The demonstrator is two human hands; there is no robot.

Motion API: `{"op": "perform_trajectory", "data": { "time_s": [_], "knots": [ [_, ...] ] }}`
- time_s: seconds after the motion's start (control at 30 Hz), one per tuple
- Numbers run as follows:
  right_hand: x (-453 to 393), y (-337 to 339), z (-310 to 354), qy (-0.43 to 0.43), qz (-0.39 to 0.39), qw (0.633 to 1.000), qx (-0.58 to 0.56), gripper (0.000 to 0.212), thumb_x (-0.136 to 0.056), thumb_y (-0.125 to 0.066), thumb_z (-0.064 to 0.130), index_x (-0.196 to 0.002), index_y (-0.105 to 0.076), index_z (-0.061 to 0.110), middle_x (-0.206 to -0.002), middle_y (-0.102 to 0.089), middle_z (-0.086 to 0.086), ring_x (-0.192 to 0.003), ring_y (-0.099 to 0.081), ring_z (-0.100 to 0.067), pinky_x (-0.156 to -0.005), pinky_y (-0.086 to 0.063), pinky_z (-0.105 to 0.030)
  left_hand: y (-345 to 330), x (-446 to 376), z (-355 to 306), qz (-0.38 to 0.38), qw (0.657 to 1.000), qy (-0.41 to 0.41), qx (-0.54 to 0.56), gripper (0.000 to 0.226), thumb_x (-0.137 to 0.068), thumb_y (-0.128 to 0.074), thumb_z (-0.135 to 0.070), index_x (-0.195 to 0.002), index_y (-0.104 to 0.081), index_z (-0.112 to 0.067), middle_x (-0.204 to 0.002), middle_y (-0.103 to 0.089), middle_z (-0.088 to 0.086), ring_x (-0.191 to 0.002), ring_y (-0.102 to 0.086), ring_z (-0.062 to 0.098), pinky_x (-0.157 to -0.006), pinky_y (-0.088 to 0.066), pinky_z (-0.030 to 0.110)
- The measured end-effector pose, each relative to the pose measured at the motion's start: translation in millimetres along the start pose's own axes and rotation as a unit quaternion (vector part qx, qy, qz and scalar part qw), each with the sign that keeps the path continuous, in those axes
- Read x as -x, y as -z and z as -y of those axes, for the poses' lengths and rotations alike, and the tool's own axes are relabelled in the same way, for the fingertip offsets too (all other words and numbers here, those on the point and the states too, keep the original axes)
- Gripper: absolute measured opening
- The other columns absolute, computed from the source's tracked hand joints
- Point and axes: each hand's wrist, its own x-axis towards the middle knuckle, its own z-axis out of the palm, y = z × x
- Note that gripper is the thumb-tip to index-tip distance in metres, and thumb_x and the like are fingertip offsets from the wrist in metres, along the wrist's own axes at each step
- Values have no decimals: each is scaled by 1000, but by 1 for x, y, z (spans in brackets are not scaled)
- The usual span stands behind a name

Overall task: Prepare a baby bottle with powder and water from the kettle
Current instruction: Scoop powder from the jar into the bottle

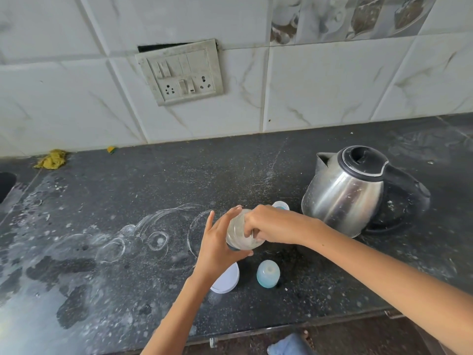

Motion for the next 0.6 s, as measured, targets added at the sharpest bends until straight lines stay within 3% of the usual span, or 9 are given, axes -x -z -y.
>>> {"op": "perform_trajectory", "data": {
  "time_s": [0.13,0.3,0.37,0.47,0.6],
  "knots": [
    [3,0,-4,52,-108,993,14,16,-83,-65,0,-92,-76,8,-96,-73,-6,-88,-67,-19,-82,-52,-35,2,-1,0,-4,1000,6,3,91,-55,-88,-36,-134,-44,-23,-138,-49,-19,-125,-47,-2,-120,0,26],
    [5,-3,-11,43,-195,979,40,11,-88,-64,9,-92,-74,13,-76,-74,-8,-69,-68,-24,-67,-53,-41,2,-4,0,2,1000,11,7,92,-54,-88,-34,-135,-44,-26,-137,-50,-19,-127,-47,1,-121,-7,36],
    [5,-5,-14,48,-195,976,88,18,-90,-60,6,-96,-75,15,-73,-73,-9,-66,-67,-25,-61,-53,-39,2,-7,0,3,1000,18,7,93,-54,-88,-33,-135,-43,-26,-136,-51,-17,-127,-47,3,-121,-7,36],
    [1,-7,-16,34,-168,968,186,17,-82,-62,0,-79,-72,14,-62,-66,-7,-56,-62,-24,-48,-44,-33,3,-10,-2,7,1000,19,1,94,-53,-88,-32,-136,-43,-26,-135,-53,-15,-125,-48,3,-121,-7,36],
    [-2,-4,-4,-6,-75,967,243,20,-84,-59,-2,-97,-70,9,-85,-69,-12,-79,-65,-31,-61,-41,-32,0,-14,-4,18,1000,7,-14,95,-51,-88,-30,-134,-44,-27,-135,-53,-15,-126,-47,5,-121,-9,40]
  ]
}}
